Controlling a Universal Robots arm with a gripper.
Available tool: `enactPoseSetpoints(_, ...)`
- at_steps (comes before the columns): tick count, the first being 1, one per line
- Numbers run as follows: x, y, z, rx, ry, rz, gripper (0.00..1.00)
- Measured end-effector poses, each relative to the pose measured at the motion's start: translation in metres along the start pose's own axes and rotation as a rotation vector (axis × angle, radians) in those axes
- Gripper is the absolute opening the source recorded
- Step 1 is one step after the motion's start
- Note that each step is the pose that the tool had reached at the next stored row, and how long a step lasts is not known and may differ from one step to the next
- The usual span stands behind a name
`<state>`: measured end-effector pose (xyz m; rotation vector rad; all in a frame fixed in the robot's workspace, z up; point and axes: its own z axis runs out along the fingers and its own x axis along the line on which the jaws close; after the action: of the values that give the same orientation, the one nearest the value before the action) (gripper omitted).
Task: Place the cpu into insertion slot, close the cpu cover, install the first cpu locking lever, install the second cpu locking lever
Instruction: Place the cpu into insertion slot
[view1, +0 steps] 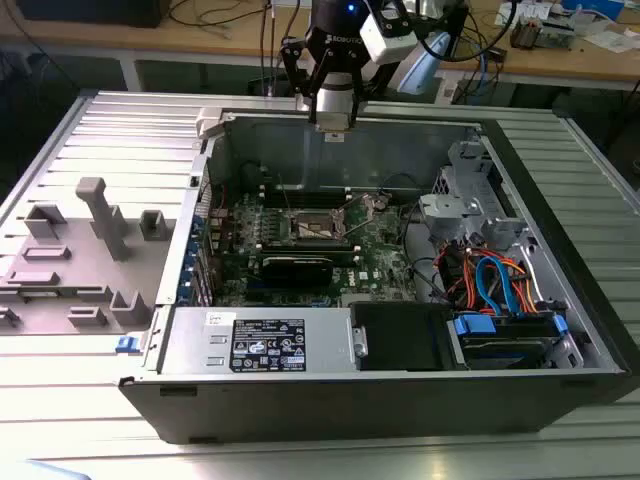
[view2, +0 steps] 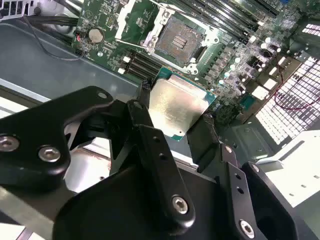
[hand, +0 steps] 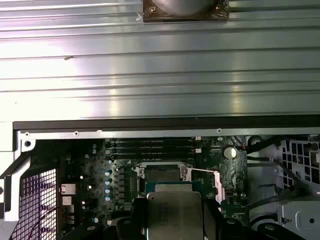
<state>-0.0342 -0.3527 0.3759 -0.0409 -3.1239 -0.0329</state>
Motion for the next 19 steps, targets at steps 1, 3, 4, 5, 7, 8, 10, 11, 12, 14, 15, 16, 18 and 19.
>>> enactPoseSetpoints(1,0.0,0.0,0.0,0.0003,0.0,0.0,0.55)
enactPoseSetpoints(3,0.0,0.0,0.0,0.0039,-0.0001,0.0,0.55)
enactPoseSetpoints(4,0.0,0.0,0.0,0.004,-0.0001,0.0,0.55)
enactPoseSetpoints(5,0.0,0.0,0.0,0.0041,-0.0001,0.0,0.55)
enactPoseSetpoints(7,0.0,0.0,0.0,0.0045,-0.0001,0.0,0.55)
enactPoseSetpoints(8,0.0,0.0,0.0,0.0047,-0.0001,0.0,0.55)
enactPoseSetpoints(10,0.0,0.0,0.0,0.0049,-0.0001,0.0,0.55)
enactPoseSetpoints(11,0.0,0.0,0.0,0.005,-0.0001,0.0,0.55)
enactPoseSetpoints(12,0.0,0.0,0.0,0.0053,-0.0002,0.0,0.55)
enactPoseSetpoints(14,0.0,0.0,0.0001,0.0057,-0.0001,0.0,0.55)
enactPoseSetpoints(15,0.0,0.0001,0.0011,0.0057,-0.0023,0.0,0.55)
enactPoseSetpoints(16,0.0001,0.0,0.002,0.0056,-0.005,0.0,0.55)
enactPoseSetpoints(18,0.0,-0.0001,0.0028,0.0056,-0.0071,0.0,0.55)
enactPoseSetpoints(19,0.0001,-0.0001,0.0029,0.0056,-0.0072,0.0,0.55)
